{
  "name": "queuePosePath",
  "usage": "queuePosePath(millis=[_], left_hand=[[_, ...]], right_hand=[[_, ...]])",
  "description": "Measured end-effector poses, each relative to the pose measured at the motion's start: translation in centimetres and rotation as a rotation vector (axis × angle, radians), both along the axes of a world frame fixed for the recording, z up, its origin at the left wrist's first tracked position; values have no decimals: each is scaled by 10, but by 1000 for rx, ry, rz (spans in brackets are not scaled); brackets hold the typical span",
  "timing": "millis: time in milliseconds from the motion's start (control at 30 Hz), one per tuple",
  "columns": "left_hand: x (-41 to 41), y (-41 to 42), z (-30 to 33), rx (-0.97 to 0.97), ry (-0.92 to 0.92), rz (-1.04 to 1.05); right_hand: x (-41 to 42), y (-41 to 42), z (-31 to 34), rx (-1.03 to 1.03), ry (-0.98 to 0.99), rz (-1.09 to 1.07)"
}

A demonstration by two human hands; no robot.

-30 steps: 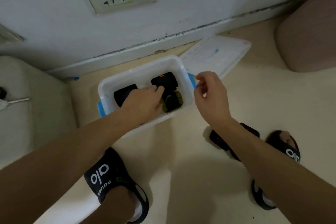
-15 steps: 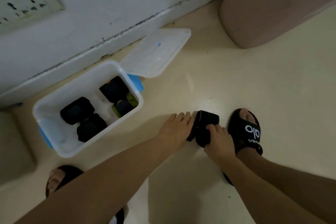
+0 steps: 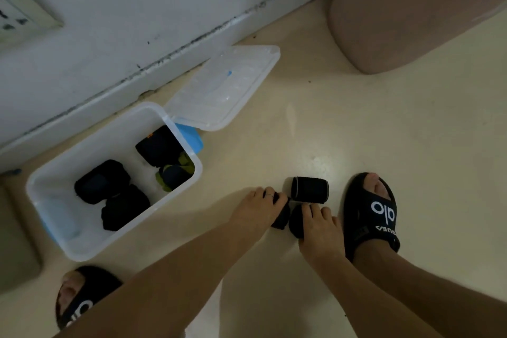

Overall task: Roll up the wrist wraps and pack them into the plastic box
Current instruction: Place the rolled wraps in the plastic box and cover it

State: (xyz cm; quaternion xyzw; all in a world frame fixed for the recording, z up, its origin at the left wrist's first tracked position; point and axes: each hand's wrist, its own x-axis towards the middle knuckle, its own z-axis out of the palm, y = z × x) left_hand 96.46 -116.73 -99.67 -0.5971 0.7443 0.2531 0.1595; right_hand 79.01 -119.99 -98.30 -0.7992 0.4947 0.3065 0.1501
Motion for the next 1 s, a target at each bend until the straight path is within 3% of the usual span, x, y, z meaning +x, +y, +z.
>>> queuePosePath(millis=[233, 400, 567, 667, 800, 900, 1000], left_hand=[[40, 8, 31, 125, 231, 206], [92, 16, 97, 93, 445, 358], [172, 53, 147, -33, 471, 542], [221, 84, 143, -128, 303, 629], [268, 129, 108, -177, 48, 688], [286, 158, 86, -141, -114, 640], [288, 167, 71, -183, -143, 536]], right_hand=[[4, -3, 14, 61, 11, -42], [34, -5, 48, 142, -460, -457], [102, -10, 114, 63, -833, -483], [160, -14, 139, 30, -943, -290], [239, -8, 140, 23, -944, 147], [290, -5, 121, -29, -746, 487], [323, -11, 97, -66, -478, 698]])
